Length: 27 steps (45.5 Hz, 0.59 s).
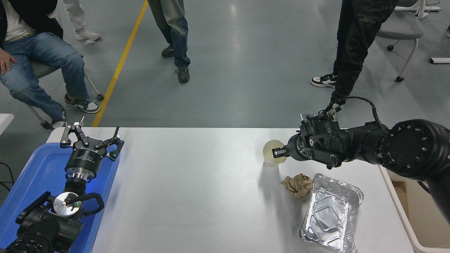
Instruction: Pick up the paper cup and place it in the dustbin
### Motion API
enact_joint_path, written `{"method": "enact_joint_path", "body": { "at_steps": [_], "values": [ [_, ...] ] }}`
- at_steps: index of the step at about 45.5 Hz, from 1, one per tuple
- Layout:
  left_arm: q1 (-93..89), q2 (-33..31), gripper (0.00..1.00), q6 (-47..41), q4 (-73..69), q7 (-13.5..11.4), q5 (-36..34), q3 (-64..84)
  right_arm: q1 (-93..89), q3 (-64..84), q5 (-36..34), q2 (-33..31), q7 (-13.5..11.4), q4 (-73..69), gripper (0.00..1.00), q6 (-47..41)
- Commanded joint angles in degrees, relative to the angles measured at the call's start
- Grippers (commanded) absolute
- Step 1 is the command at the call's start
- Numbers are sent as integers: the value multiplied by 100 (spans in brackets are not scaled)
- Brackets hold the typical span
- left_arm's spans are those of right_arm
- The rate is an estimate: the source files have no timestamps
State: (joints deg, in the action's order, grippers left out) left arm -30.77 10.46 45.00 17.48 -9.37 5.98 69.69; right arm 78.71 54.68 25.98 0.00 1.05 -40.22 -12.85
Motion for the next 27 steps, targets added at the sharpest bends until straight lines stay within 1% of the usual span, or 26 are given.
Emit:
{"method": "enact_joint_path", "body": {
  "at_steps": [1, 9, 14, 18, 23, 27],
  "values": [
    [1, 0, 99, 0, 10, 6, 0, 1, 610, 201, -215, -9, 27, -679, 0, -270],
    [9, 0, 99, 0, 10, 6, 0, 1, 2375, 376, -822, -772, 80, -2427, 0, -999],
    [9, 9, 99, 0, 1, -3, 0, 1, 3737, 456, -972, -1344, 89, -3298, 0, -1789],
    [9, 9, 99, 0, 1, -3, 0, 1, 4713, 456, -998, -1722, 88, -3694, 0, -2466],
    [9, 9, 99, 0, 1, -3, 0, 1, 5768, 517, -998, -1942, 80, -3932, 0, -3187],
    [9, 17, 99, 0, 1, -3, 0, 1, 6375, 719, -1007, -1960, 89, -3985, 0, -3215]
  ]
}}
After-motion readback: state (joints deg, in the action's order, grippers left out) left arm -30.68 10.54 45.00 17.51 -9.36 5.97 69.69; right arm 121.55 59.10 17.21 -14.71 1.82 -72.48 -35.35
